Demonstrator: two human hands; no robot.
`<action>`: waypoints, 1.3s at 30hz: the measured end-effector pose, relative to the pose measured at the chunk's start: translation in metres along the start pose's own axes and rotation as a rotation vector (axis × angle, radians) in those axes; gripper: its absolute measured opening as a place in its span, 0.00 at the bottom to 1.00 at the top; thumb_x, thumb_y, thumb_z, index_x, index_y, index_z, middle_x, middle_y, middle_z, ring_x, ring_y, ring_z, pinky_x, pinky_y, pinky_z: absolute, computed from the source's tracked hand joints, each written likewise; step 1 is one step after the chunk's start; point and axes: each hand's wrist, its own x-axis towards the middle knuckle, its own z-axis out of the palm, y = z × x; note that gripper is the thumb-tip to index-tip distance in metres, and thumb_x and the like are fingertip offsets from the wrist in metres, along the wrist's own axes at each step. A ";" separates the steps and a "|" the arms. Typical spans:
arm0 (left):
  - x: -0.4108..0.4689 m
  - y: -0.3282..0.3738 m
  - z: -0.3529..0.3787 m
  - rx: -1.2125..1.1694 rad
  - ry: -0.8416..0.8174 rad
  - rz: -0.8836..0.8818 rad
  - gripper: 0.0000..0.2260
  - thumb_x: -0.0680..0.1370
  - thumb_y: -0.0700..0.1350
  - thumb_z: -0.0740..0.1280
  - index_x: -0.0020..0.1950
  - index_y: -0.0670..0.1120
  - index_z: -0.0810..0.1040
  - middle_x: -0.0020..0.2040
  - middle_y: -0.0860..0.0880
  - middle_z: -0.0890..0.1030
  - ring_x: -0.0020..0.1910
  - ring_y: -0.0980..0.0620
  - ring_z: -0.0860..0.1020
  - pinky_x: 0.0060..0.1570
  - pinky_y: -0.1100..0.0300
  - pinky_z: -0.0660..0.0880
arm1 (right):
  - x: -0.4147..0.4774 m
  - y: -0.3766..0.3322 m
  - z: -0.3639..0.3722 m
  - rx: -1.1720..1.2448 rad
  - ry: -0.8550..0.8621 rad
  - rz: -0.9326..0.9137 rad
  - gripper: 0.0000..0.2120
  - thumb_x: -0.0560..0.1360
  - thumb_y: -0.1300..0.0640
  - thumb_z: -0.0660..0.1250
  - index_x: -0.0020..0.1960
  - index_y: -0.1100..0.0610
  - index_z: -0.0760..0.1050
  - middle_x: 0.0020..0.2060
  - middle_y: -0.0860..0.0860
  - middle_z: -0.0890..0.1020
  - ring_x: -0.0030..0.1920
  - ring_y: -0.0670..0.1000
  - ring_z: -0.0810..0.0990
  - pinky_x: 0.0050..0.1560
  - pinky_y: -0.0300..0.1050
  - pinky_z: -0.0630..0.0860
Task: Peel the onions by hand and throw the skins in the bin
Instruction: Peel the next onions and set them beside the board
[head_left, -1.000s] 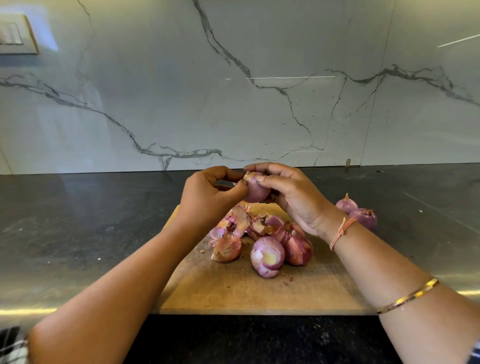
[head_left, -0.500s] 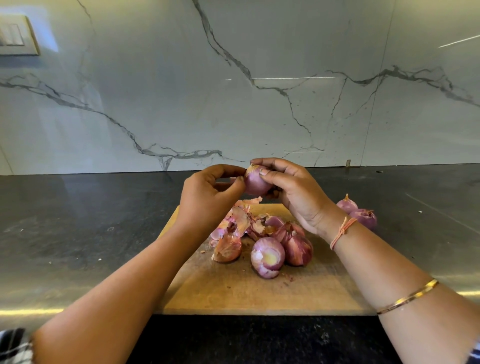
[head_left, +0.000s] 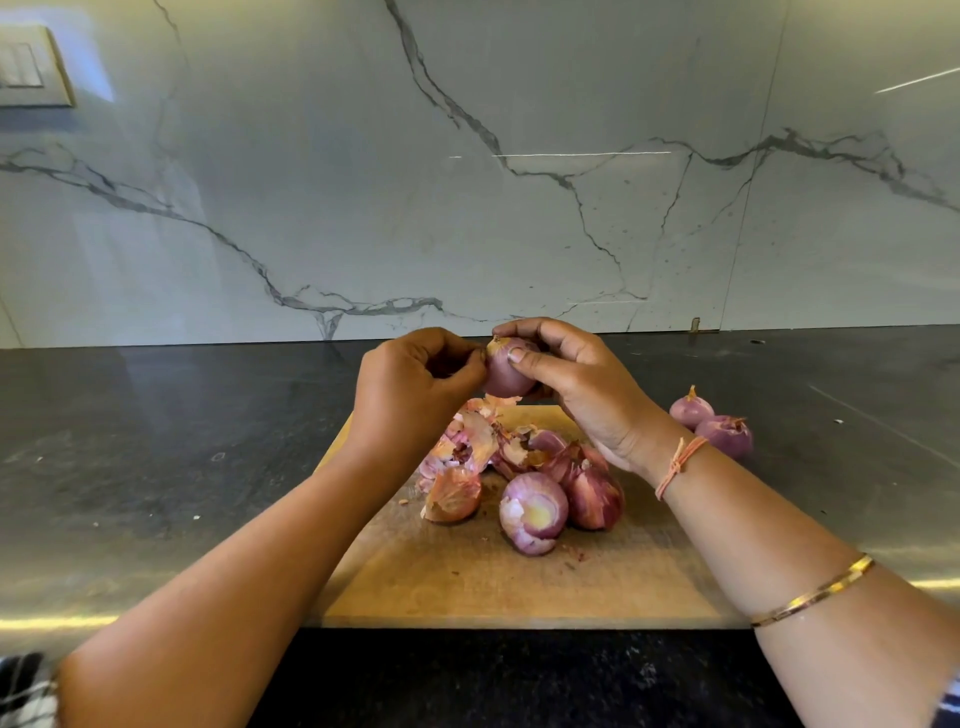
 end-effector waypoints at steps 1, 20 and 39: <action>0.001 0.000 0.000 0.003 0.003 -0.001 0.03 0.74 0.41 0.71 0.42 0.49 0.82 0.36 0.58 0.81 0.36 0.59 0.81 0.42 0.60 0.80 | 0.000 0.000 0.000 0.015 0.001 0.006 0.09 0.78 0.64 0.64 0.50 0.52 0.78 0.50 0.52 0.80 0.53 0.49 0.78 0.53 0.44 0.75; 0.002 -0.005 -0.001 0.134 -0.227 0.575 0.14 0.75 0.55 0.65 0.57 0.53 0.69 0.44 0.52 0.74 0.41 0.56 0.75 0.41 0.60 0.75 | -0.004 -0.014 0.009 0.420 0.035 0.194 0.18 0.82 0.52 0.53 0.41 0.60 0.75 0.36 0.58 0.78 0.35 0.52 0.76 0.31 0.38 0.73; -0.001 -0.006 0.000 0.102 -0.234 0.530 0.18 0.73 0.58 0.64 0.59 0.54 0.66 0.47 0.65 0.71 0.44 0.58 0.75 0.43 0.70 0.72 | -0.001 -0.008 0.008 0.257 0.054 0.193 0.24 0.82 0.47 0.54 0.37 0.59 0.78 0.36 0.58 0.79 0.33 0.50 0.77 0.38 0.42 0.72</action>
